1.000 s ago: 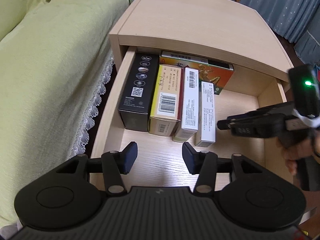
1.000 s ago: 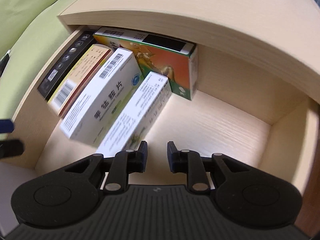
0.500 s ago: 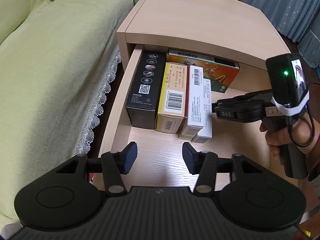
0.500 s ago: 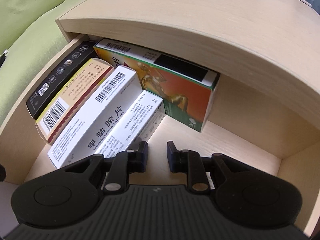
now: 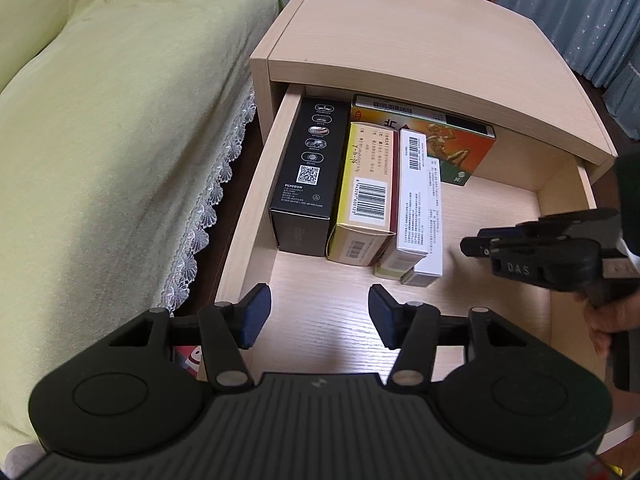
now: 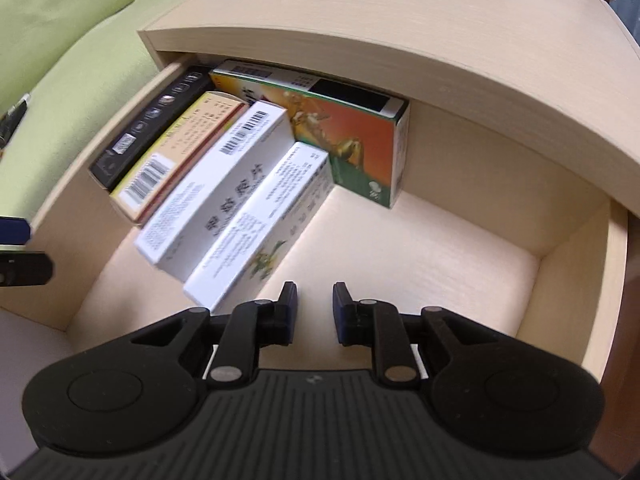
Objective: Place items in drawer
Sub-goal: 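Push the white box against the other boxes with the right gripper, then withdraw both grippers up and back from the open drawer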
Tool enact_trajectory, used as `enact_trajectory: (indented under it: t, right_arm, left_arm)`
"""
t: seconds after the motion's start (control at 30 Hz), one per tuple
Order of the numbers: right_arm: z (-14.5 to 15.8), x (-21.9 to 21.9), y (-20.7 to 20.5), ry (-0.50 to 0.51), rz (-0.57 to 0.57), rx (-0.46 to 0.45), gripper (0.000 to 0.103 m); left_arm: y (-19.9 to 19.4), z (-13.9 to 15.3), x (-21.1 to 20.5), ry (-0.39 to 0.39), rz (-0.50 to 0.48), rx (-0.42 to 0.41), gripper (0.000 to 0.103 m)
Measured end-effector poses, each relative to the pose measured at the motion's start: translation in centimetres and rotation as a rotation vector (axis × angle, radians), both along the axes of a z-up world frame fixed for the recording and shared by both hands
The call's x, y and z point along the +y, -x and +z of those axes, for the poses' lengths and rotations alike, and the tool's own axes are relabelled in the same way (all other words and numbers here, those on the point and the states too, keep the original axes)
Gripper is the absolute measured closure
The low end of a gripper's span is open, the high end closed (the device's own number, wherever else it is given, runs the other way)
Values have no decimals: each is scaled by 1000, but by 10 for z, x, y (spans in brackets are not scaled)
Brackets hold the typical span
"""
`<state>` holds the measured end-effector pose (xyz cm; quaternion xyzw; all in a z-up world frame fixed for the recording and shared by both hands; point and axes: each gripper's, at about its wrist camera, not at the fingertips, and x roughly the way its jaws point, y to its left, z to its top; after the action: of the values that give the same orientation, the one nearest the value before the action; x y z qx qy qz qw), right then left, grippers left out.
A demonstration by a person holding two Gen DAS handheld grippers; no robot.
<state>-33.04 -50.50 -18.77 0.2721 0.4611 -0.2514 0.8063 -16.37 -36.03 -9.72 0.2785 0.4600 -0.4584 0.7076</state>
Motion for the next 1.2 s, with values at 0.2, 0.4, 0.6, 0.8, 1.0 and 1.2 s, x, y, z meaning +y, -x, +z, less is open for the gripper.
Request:
enact_trajectory:
  t: [0.2,0.4,0.6,0.8,1.0,1.2]
  right_arm:
    - [7,33,-3,-32,57,17,86]
    - [-2,36,-25,-10,56,18,86]
    - [7,36,-25,36,61,48,86]
    - [31,43,-5,63,18,49,85]
    - [62,58,22,87,-51,23,73]
    - [88,81,48,117,-112,-5,66]
  left_arm:
    - [3,0,0,-3,-8,-5,46]
    - [6,0,3,-7,-15,-13,45]
    - [1,4,9,3,-6,-19,40]
    - [4,11,13,19,-21,-47,38]
    - [13,19,18,21,-27,-68,37]
    - [23,26,27,23,-36,-95,37]
